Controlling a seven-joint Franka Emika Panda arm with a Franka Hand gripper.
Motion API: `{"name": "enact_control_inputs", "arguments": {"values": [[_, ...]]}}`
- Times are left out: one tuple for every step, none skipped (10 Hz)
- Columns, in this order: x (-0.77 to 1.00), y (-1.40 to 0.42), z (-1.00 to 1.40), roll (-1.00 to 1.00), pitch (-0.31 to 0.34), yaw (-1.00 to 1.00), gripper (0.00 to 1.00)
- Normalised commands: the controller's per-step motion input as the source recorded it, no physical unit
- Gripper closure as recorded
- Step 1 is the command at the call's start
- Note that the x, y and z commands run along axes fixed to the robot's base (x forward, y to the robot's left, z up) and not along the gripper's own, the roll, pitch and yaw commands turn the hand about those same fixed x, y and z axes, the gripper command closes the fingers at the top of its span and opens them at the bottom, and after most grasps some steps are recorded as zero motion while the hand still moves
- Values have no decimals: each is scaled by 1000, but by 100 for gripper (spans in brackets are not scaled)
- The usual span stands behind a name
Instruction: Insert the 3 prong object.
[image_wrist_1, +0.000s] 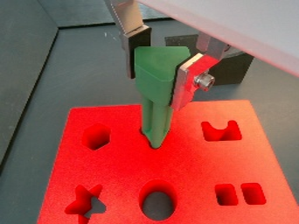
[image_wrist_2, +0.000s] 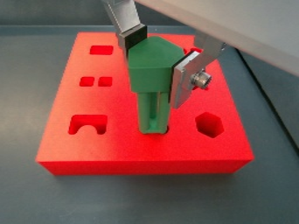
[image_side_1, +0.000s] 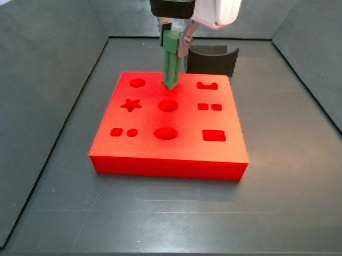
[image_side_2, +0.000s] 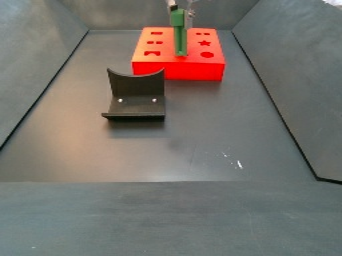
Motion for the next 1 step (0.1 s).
{"name": "enact_control_inputs", "arguments": {"values": [[0,0,0,0,0,0,100]]}}
